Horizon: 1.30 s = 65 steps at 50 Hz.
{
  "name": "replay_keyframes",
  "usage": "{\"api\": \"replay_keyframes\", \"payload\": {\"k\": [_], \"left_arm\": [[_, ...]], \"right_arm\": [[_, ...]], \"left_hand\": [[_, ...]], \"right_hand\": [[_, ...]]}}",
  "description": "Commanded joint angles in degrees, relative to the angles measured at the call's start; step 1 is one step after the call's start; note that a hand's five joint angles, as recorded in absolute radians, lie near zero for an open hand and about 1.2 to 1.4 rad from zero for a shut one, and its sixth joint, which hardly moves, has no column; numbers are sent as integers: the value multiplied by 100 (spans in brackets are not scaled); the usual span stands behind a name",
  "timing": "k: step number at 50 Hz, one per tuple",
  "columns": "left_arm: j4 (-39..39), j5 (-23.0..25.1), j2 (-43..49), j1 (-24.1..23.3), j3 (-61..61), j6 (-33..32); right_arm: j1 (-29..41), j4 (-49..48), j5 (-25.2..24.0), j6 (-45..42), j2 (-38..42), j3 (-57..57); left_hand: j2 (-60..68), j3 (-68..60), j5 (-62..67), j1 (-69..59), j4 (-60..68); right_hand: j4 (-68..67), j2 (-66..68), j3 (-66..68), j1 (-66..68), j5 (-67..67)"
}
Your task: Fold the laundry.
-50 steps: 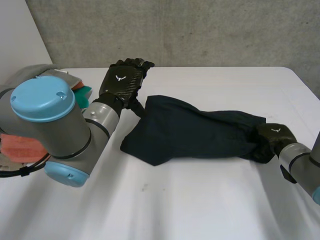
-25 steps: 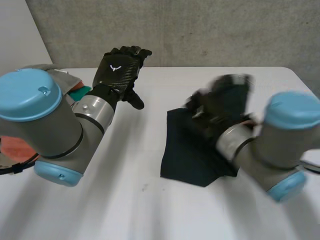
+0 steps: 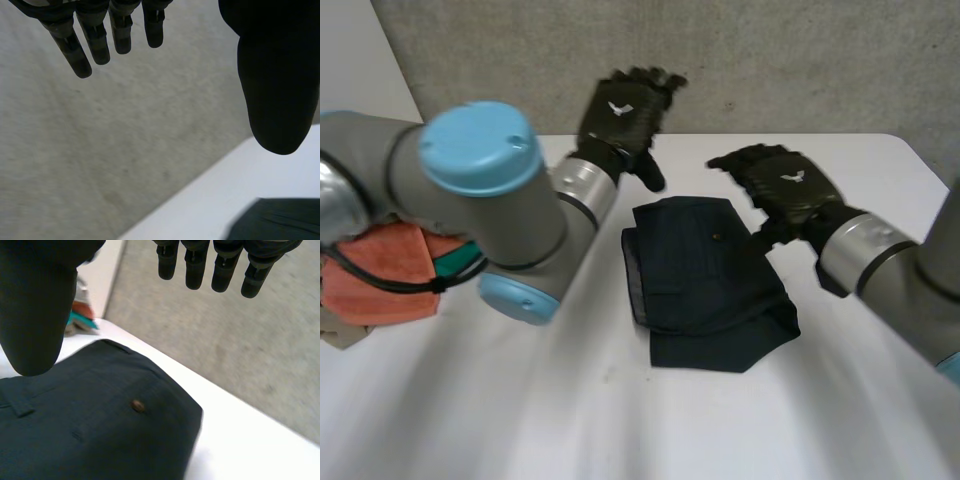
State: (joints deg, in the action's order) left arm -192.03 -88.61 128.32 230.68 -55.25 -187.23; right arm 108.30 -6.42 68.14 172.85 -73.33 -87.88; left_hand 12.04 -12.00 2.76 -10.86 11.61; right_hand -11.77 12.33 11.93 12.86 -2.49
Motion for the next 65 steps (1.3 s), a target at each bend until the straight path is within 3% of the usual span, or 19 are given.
{"api": "replay_keyframes", "payload": {"k": [1, 12, 23, 32, 41, 46, 49, 54, 58, 65], "left_arm": [[912, -69, 729, -480, 787, 20], [1545, -587, 1529, -770, 1175, -42], [2723, -974, 2215, -577, 1693, -94], [2829, -974, 2066, -577, 1562, -394], [2557, -843, 818, -542, 1219, -358], [2109, -325, 326, -516, 991, -367], [1994, 307, 27, -375, 885, -358], [2003, 1720, -123, -234, 867, -166], [2073, 2504, -132, -199, 858, 159], [2108, 2726, -141, -225, 754, 398]], "right_arm": [[-293, 790, -11, -137, 669, 752], [-292, 1494, -108, -866, 2181, 2134], [-292, 1468, 15, -1578, 2965, 2302], [-284, 1468, 454, -1904, 2457, 2188], [-363, 1064, 629, -1703, 1331, 1415], [-511, 932, 929, -1177, 848, 608], [-600, 932, 850, -895, 794, 264], [-828, 809, 139, -402, 785, -466], [-846, 432, -327, -129, 856, -677], [-785, -210, -363, -32, 1523, -572]], "left_hand": [[-183, 179, -254, 64, -139], [-200, 196, -271, 81, -156], [-204, 200, -276, 86, -161], [-204, 200, -276, 86, -161], [-204, 200, -276, 86, -161], [-204, 200, -276, 86, -161], [-204, 200, -276, 86, -161], [-204, 200, -276, 86, -161], [-200, 196, -271, 81, -156], [-183, 179, -254, 64, -139]], "right_hand": [[177, -233, -193, -286, 249], [177, -233, -193, -286, 249], [177, -233, -193, -286, 249], [177, -233, -193, -286, 249], [177, -233, -193, -286, 249], [177, -233, -193, -286, 249], [177, -233, -193, -286, 249], [177, -233, -193, -286, 249], [177, -233, -193, -286, 249], [177, -233, -193, -286, 249]]}}
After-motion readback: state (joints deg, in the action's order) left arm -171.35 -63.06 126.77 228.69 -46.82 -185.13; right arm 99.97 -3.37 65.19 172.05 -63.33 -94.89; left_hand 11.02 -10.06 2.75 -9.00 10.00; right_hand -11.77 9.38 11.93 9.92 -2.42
